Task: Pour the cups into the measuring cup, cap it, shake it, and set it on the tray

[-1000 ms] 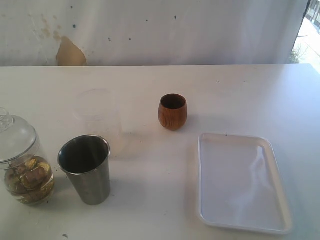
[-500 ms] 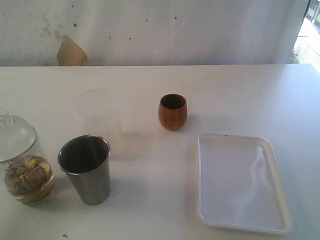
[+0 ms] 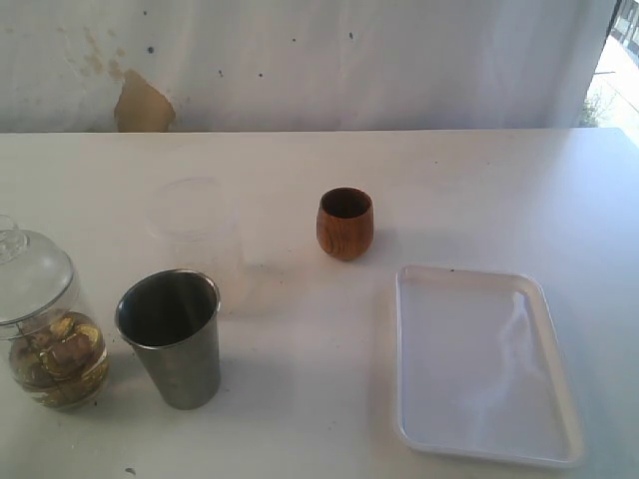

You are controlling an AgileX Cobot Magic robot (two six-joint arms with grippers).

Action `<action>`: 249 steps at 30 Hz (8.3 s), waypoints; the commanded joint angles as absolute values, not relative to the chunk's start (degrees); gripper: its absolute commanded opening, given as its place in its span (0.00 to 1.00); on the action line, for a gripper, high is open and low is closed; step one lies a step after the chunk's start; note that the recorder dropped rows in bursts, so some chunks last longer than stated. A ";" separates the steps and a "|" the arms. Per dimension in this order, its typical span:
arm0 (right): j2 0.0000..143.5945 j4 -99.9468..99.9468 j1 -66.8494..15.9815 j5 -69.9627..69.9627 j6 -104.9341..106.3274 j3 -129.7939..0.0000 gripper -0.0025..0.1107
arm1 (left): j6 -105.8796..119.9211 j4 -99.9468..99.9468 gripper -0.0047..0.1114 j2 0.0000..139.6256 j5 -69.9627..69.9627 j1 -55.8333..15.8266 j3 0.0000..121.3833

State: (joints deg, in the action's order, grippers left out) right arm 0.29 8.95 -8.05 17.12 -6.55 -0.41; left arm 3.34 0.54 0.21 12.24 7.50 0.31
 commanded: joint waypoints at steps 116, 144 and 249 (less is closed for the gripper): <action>0.00 0.00 0.69 -17.95 6.67 0.00 0.02 | -32.80 47.27 0.94 54.08 -36.50 7.28 0.00; 0.00 0.00 0.69 -17.95 6.67 0.00 0.02 | -12.87 35.79 0.94 84.38 -55.95 7.28 1.55; 0.00 0.00 0.58 -18.05 6.67 0.00 0.02 | -11.14 27.37 0.04 64.52 -35.35 -7.85 27.22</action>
